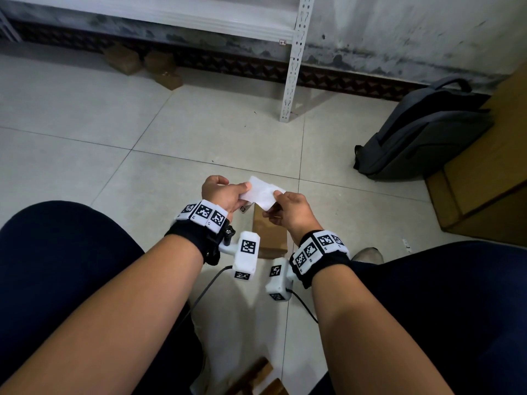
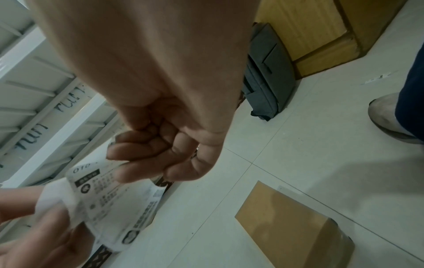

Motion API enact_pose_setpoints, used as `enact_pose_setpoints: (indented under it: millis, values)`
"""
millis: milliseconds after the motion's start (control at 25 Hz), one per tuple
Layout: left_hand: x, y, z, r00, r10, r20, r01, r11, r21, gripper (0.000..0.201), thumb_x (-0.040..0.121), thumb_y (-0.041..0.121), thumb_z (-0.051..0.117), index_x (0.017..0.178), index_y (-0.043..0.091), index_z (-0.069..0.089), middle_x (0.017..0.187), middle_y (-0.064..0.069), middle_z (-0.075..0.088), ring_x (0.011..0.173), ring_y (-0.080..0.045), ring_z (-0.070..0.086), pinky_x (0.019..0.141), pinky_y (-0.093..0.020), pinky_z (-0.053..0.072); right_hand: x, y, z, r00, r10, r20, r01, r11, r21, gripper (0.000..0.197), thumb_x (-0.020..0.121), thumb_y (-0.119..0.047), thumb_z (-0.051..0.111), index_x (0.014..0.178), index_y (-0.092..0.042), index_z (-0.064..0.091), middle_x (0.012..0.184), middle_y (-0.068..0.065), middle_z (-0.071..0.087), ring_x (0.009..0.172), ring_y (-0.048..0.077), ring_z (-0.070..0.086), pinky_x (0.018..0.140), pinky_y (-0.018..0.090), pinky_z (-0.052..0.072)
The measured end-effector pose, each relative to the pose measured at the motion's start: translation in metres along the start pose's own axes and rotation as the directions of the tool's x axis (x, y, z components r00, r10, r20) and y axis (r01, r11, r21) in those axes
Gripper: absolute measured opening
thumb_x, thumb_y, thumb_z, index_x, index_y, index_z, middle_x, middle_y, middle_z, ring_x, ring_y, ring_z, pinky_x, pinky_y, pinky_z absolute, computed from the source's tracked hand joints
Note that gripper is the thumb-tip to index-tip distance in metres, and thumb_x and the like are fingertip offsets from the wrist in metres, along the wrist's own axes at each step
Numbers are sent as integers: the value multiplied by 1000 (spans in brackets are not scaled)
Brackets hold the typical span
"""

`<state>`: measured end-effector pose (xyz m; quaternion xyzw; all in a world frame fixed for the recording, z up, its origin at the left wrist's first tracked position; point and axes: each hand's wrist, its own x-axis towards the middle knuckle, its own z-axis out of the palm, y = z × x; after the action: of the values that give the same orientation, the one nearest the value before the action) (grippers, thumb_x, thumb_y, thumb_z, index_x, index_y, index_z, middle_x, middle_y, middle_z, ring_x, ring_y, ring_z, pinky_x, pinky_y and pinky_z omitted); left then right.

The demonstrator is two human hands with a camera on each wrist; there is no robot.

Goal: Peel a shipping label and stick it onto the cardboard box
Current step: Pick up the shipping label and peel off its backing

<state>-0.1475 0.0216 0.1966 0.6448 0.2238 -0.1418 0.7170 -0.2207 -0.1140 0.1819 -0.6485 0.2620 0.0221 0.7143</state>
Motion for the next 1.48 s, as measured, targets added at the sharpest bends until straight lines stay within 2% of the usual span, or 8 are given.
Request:
enact_pose_setpoints:
  millis: [240,360,520,680,880,1080,1240,1480]
  values:
    - [4,18,-16,997,15,81,-31,979,201,34,73,0,85,93,8,58,94,-14,69,70,-20,70,45,-17,55,-5,-13,-5,990,57,130,-61,998,23,31,105,-14,44,75,-8,50,60,7,51,50,18,60,63,34,45]
    - [6,20,-17,991,25,134,-54,974,219,31,73,0,85,97,2,65,87,-11,69,67,-17,68,50,-15,57,-5,-16,-11,984,86,155,-91,995,28,32,104,-16,48,73,-10,50,63,9,54,56,22,61,69,36,48]
    - [8,11,-16,971,-23,238,-18,986,166,45,75,0,83,115,-2,65,105,-15,72,84,-17,72,63,-20,60,-4,-13,-16,995,66,71,-71,995,75,15,98,-18,59,85,-11,58,81,13,68,75,27,68,71,35,50]
    - [2,8,-16,906,-161,391,82,974,211,36,73,-12,79,107,-9,66,113,-22,72,78,-18,77,65,-20,60,-2,-4,-17,998,59,29,-64,978,197,10,96,-10,62,88,-6,60,97,20,70,80,30,71,74,39,59]
    - [3,11,-21,860,-244,448,119,950,289,33,77,-12,75,109,-9,66,95,-15,77,77,-17,78,66,-20,61,-1,-6,-22,1000,-4,-10,5,994,112,11,93,-7,67,85,-1,66,75,17,72,63,27,71,58,31,61]
    - [-2,3,-18,817,-297,494,102,918,384,24,82,-14,69,106,-9,67,81,-10,79,71,-15,77,68,-20,62,6,3,-19,994,-21,-108,23,1000,15,19,90,-3,67,73,-3,61,66,17,59,57,28,57,66,52,58]
    - [4,3,-26,833,-242,497,9,905,426,34,80,-13,72,113,-13,65,99,-18,75,80,-18,76,75,-23,62,5,5,-19,1000,16,-25,-14,997,76,18,92,-5,66,75,-3,61,59,7,55,43,16,47,50,30,52]
    - [14,5,-35,834,-199,514,-225,729,646,30,74,-1,82,104,-4,76,102,-17,77,100,-29,74,97,-38,56,8,2,-21,972,230,44,-234,957,170,18,90,5,65,74,0,60,57,9,49,44,13,42,43,22,42]
